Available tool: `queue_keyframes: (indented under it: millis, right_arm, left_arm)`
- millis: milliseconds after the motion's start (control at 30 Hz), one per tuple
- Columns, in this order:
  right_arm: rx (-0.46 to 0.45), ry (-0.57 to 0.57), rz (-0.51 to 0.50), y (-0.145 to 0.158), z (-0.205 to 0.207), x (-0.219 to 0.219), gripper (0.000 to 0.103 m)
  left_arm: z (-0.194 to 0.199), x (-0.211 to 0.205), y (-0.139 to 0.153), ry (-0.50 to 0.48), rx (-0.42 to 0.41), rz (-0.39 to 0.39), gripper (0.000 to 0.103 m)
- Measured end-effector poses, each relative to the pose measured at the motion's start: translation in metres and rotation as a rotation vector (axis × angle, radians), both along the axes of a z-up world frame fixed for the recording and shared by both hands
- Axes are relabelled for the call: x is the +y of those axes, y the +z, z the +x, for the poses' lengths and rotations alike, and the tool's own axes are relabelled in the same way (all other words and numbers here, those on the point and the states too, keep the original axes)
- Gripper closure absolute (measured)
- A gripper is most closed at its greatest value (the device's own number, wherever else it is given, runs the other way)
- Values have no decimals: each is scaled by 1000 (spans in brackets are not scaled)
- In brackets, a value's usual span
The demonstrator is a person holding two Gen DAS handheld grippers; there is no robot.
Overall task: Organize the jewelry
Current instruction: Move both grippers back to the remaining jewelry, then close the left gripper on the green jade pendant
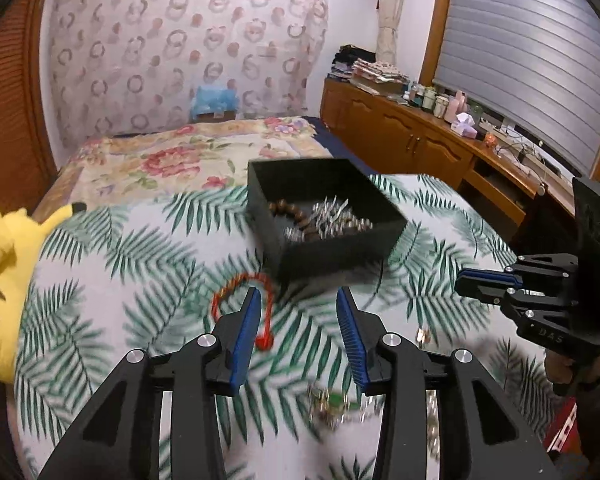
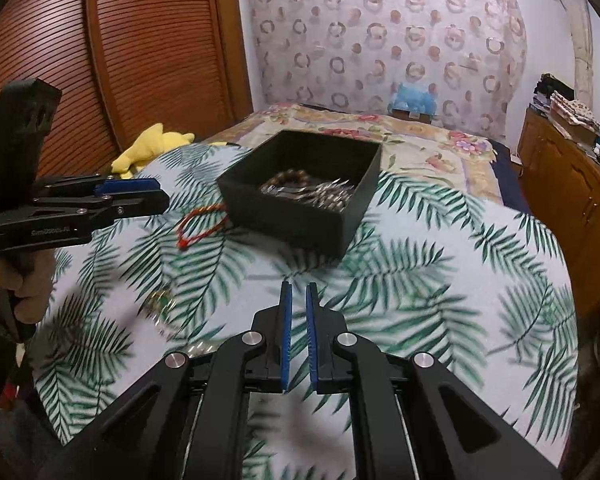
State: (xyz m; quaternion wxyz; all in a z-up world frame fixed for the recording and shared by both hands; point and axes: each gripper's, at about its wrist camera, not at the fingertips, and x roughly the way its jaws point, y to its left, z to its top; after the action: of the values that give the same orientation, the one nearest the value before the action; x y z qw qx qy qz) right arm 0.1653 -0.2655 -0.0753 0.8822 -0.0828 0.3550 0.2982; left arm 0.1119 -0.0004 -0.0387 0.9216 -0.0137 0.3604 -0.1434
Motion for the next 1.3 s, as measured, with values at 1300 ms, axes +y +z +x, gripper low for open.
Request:
queue_keyframes:
  millis: [1300]
  right_arm:
    - [5,23,10,-17,-69,5,95]
  left_arm:
    - [-26,-9,-55,-5,115,121,93]
